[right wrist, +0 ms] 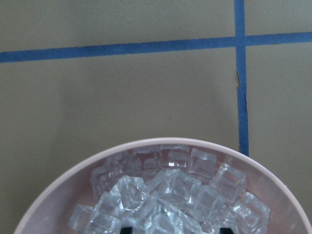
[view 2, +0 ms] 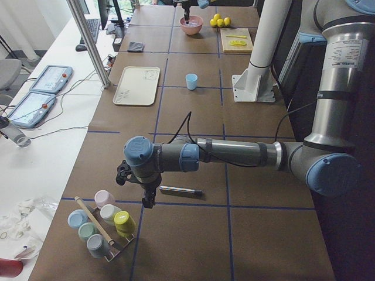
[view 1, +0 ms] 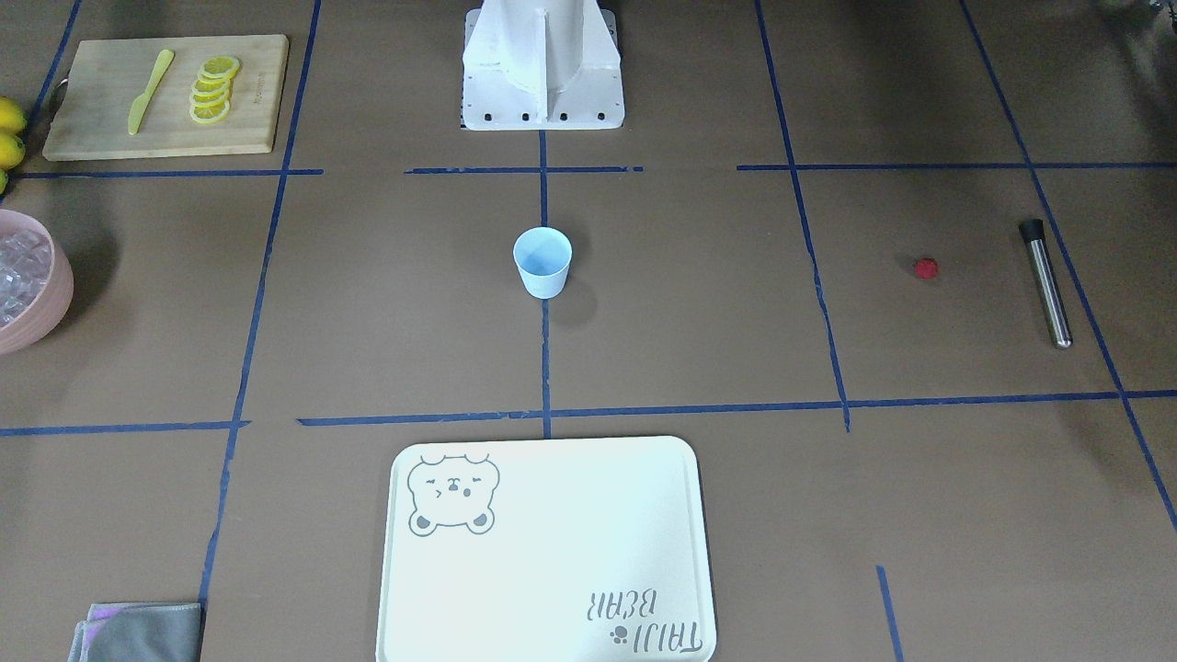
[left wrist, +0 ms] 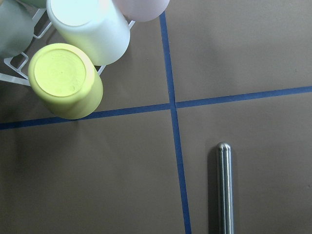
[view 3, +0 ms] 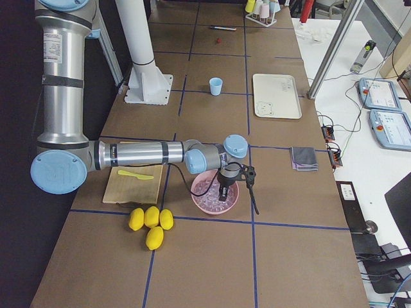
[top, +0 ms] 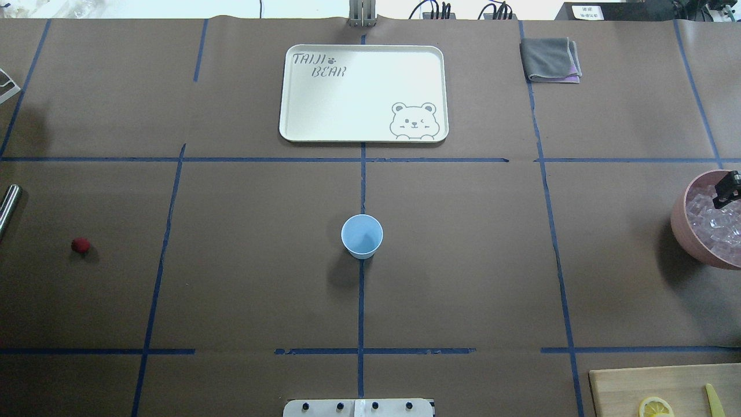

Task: Mash ice and strawberries in cup
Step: 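Scoop ice cubes from the pink bowl with the right gripper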

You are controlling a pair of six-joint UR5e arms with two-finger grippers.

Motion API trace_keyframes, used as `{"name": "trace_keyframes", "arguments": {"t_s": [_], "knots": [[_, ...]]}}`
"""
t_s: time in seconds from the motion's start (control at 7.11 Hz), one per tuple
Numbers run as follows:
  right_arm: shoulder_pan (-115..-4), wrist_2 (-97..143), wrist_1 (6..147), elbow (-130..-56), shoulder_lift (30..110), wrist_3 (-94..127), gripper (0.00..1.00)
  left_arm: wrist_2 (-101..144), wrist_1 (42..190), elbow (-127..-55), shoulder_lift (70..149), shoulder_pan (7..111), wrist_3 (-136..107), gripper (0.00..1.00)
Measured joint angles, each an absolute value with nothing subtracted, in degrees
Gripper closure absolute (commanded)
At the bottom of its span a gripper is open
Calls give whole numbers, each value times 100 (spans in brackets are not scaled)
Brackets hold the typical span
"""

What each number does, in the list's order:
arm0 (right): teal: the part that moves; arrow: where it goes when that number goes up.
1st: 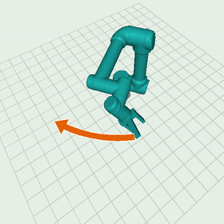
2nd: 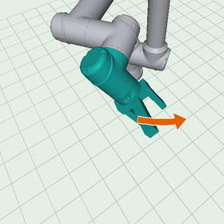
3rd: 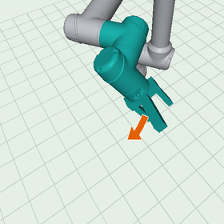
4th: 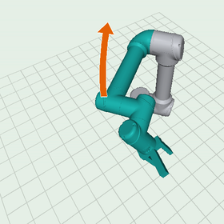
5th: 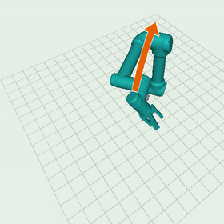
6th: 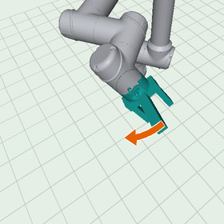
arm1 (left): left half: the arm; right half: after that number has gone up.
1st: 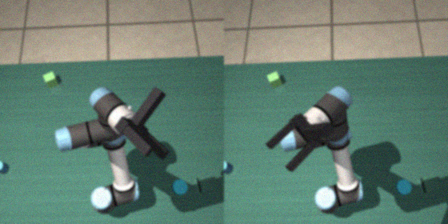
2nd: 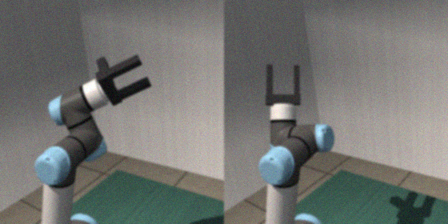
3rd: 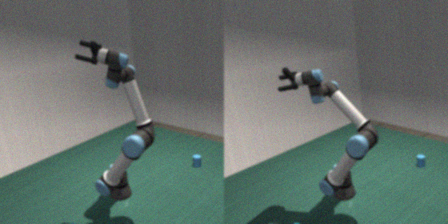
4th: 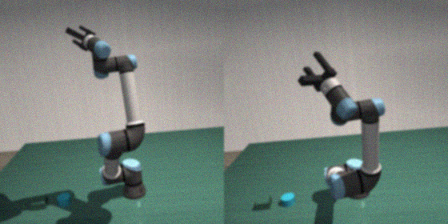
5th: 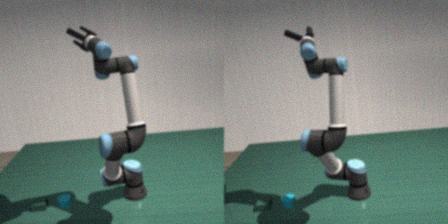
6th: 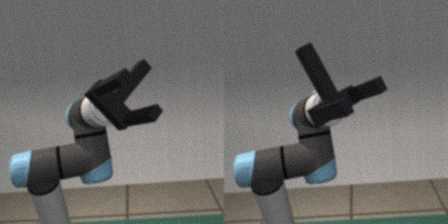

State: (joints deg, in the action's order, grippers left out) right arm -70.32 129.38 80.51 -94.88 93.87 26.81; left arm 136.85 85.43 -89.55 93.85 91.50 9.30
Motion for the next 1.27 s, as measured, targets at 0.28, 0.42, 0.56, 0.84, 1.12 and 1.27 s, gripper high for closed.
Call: {"name": "trace_keyframes", "arguments": {"t_s": [0.28,0.42,0.56,0.84,1.12,1.27], "knots": [[-7026,12945,8051,-9484,9387,2681,42,13685,8543,-8988,9381,9150,926,0],[-7024,12946,8051,-9484,9387,2681,44,13683,8541,-8997,9383,9149,929,0],[-7023,12946,8051,-9483,9387,2678,44,13679,8537,-9009,9384,9149,929,0],[-6976,12952,8051,-9484,9387,2673,44,13676,8534,-9023,9379,9149,924,0],[-6926,12955,8049,-9488,9387,2672,45,13676,8534,-9035,9378,9151,923,0],[-6922,12953,8047,-9491,9387,2672,47,13676,8532,-9046,9378,9155,921,0]]}}
